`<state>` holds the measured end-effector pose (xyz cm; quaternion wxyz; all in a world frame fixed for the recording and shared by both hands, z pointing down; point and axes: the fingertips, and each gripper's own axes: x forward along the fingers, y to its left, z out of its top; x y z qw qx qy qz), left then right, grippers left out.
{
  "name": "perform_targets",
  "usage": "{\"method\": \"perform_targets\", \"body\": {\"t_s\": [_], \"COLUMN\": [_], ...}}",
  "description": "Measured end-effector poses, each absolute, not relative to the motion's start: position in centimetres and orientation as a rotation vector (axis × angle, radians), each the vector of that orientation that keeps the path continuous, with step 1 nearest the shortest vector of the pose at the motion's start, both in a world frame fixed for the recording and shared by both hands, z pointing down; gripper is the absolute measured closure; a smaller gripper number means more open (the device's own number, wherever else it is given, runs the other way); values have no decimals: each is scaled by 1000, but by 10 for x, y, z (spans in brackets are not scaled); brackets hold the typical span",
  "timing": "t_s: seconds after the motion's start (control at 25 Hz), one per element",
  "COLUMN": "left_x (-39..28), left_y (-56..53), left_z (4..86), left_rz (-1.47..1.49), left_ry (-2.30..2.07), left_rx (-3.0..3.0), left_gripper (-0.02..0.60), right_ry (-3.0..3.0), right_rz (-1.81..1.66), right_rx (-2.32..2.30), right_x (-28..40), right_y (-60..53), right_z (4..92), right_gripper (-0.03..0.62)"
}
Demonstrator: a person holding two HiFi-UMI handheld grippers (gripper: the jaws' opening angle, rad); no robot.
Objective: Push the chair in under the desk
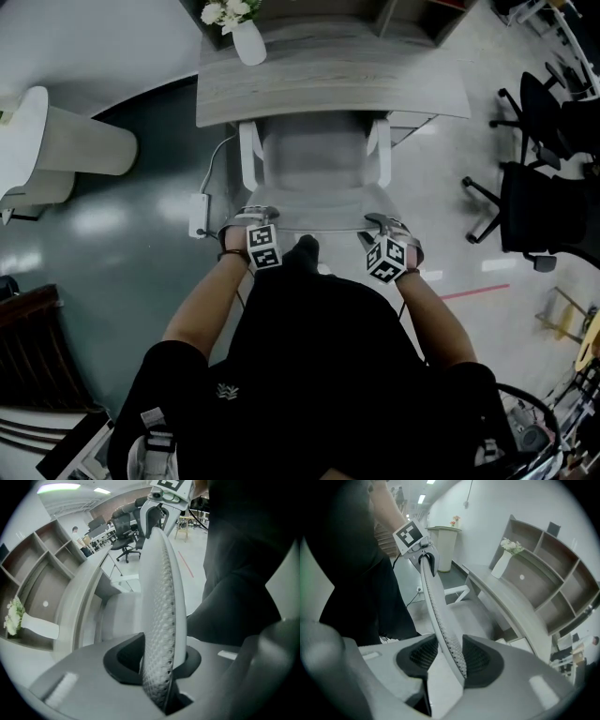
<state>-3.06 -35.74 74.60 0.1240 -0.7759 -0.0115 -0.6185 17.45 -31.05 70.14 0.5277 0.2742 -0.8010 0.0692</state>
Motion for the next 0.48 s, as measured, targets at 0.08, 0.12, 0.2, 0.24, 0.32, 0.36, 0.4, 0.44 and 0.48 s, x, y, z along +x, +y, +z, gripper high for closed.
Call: {"method": "perform_targets", "body": {"t_s": [0.08,0.12,0.2,0.24,0.32,0.36,0.4,0.44,0.48], "left_x": [-30,-29,-28,-27,-26,-26,-26,-26,-27], "left_y": [-354,-353,-356,-357,-360,-362,-365,-367,-368], "left_z": [745,745,745,746,745,745,745,745,745], "left_rz": [-1789,-1783,-1770,-1769,-1771,-1769,-1767,-1768,-1776], "left_ry": [-45,-40,-23,-23,-31,-28,-17,-6,1], "left_rx": [-2295,-2303,-2305,-2307,-2313,-2311,-2306,-2298,-2289], "left_gripper": [474,469,469,468,459,460,460,460,460], "right_ry": [-1918,-1920,-1921,-1922,-1925,-1925,-1926,-1925,-1924], "right_rz": [165,165,172,174,170,167,164,162,161], "right_rx": [659,661,661,661,661,660,658,654,650], "right_x": [175,175,175,176,177,177,176,176,175], "right_y": [-309,-309,-310,-311,-311,-312,-312,-313,-313], "right_z": [701,701,701,701,701,701,701,701,701], "right_gripper": [428,428,428,427,428,430,430,433,433]}}
